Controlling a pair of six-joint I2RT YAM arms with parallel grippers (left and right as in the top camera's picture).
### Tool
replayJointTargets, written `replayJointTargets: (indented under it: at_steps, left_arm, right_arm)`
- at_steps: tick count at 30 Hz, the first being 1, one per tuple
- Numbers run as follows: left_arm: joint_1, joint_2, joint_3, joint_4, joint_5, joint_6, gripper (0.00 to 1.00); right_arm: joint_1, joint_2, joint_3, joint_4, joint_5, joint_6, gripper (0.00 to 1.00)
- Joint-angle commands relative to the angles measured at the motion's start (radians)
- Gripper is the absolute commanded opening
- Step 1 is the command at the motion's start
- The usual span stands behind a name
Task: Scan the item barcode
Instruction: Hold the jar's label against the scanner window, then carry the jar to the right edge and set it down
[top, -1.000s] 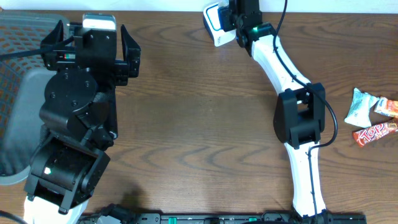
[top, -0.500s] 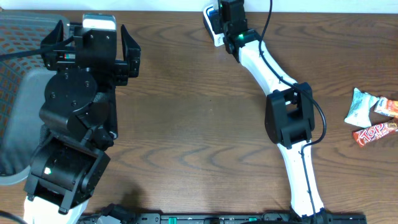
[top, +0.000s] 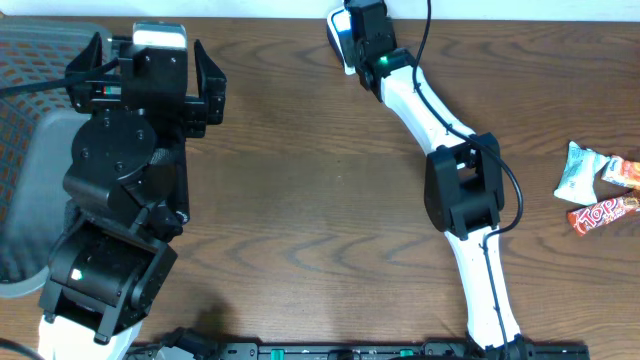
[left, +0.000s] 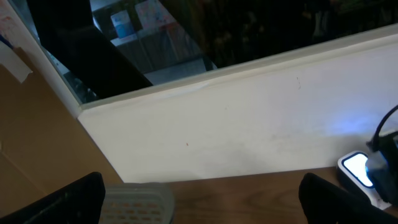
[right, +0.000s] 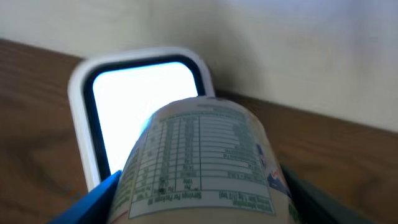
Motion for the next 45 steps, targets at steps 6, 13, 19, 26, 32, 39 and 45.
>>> replayJointTargets:
  at_steps: [6, 13, 19, 26, 32, 39, 45]
  left_arm:
    - [0.004, -0.006, 0.016, 0.002, -0.006, 0.010, 1.00]
    - [0.004, -0.006, 0.016, 0.002, -0.006, 0.010, 1.00]
    - [0.004, -0.006, 0.016, 0.002, -0.006, 0.010, 1.00]
    - [0.004, -0.006, 0.016, 0.002, -0.006, 0.010, 1.00]
    - [0.004, -0.006, 0.016, 0.002, -0.006, 0.010, 1.00]
    - [0.004, -0.006, 0.016, 0.002, -0.006, 0.010, 1.00]
    - [0.004, -0.006, 0.016, 0.002, -0.006, 0.010, 1.00]
  right_arm:
    - [-0.041, -0.239, 0.022, -0.270, 0.018, 0.068, 0.55]
    - [-0.132, -0.306, 0.022, -0.548, 0.018, 0.187, 0.55]
    - [-0.287, -0.307, 0.022, -0.756, -0.036, 0.290, 0.55]
    - [-0.501, -0.301, 0.021, -0.865, -0.134, 0.294, 0.56]
    - [-0.615, -0.301, -0.005, -0.904, -0.136, 0.334, 0.56]
    - [-0.691, -0.301, -0.128, -0.855, -0.131, 0.420, 0.56]
    - [-0.716, -0.300, -0.277, -0.783, -0.124, 0.540, 0.54]
